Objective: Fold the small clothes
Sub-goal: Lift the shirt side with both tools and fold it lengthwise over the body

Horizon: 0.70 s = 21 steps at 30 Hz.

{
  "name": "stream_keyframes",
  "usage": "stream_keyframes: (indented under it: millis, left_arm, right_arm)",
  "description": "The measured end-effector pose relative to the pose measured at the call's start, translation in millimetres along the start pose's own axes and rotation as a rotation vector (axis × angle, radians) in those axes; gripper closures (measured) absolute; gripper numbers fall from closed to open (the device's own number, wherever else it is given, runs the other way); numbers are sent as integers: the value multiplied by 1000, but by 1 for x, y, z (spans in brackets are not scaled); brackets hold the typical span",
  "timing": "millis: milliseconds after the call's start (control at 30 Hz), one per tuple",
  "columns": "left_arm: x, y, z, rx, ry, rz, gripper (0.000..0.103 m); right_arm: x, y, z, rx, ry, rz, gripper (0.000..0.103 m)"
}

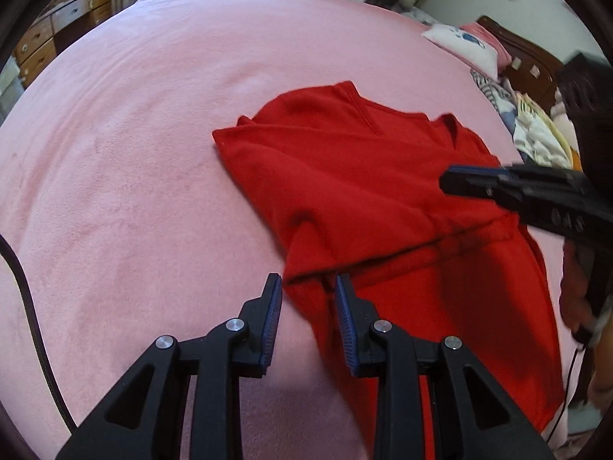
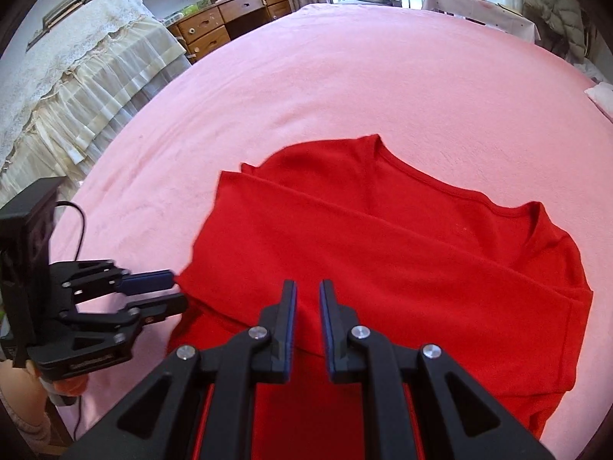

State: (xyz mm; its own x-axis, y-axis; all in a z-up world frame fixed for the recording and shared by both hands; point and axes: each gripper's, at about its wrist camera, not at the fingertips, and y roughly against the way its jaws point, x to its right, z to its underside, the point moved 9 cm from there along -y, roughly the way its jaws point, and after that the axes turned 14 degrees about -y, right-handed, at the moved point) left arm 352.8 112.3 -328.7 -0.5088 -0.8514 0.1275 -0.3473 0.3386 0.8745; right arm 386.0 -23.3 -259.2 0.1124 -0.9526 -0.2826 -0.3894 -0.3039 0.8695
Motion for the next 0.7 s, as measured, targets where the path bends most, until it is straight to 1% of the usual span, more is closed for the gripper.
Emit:
stream_keyframes:
  millis: [100,200,233,300,367,400,467,567,700]
  left_arm:
    - [-3,-10,5,-29,0,-25,76]
    - [-8,-18,-1,-20,27,-26,76]
    - [-10,-20,-4,-14,33,-28,80]
    - [-8,-21,-9,2,41,-22,94]
    - [-6,-18,-10,16,23,-71,96]
    - [-3,-17,-7,8,-6,-125,97]
    - [1,-16,2,-12,-19,-172,98]
    - [3,-12,12,-18,3,-209,98]
    - [2,-11,23,-29,63,-225,98]
  right_arm:
    - [7,-4,1,-8,-16,4,91]
    - [11,-5,2,-6,-24,9,91]
    - [13,-5,2,-5,-24,13,91]
    - [16,-6,4,-8,-23,22,91]
    - [20,-7,5,-9,-27,31,91]
    - [21,-7,6,-10,-30,34,91]
    - [25,-8,9,-11,-33,39,91]
    - [33,-12,15,-20,-42,52,91]
    - [43,-20,29,-46,-40,79,91]
